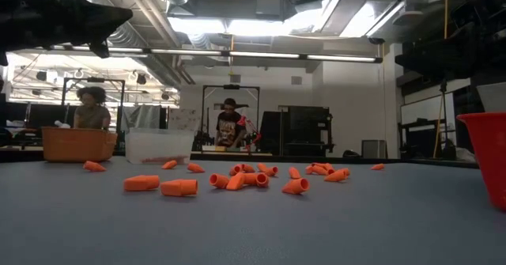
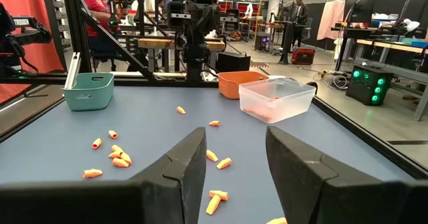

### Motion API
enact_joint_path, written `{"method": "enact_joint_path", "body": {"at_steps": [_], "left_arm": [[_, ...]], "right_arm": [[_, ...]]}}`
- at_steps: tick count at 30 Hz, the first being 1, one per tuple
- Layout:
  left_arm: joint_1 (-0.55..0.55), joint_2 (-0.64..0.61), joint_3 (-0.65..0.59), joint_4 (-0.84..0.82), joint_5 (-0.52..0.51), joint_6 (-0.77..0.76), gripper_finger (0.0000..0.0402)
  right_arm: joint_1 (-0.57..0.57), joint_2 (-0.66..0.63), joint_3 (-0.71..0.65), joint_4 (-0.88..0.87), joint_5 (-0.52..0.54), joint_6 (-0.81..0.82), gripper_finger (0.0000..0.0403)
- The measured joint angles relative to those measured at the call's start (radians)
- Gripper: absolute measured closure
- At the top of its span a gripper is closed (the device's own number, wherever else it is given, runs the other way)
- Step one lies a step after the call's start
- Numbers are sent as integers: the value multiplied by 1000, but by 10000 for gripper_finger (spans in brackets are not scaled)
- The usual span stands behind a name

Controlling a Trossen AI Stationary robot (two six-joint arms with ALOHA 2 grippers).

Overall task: Sort crayons
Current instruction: Return to Home Position

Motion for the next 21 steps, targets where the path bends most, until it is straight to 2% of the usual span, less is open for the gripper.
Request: {"method": "enact_joint_path", "body": {"at_steps": [6, 21], "left_arm": [[0, 0, 0, -19, 0, 32, 401], [0, 1, 0, -262, -4, 33, 401]], "right_arm": [[0, 0, 0, 0, 0, 0, 249], [0, 0, 0, 0, 0, 0, 249]]}}
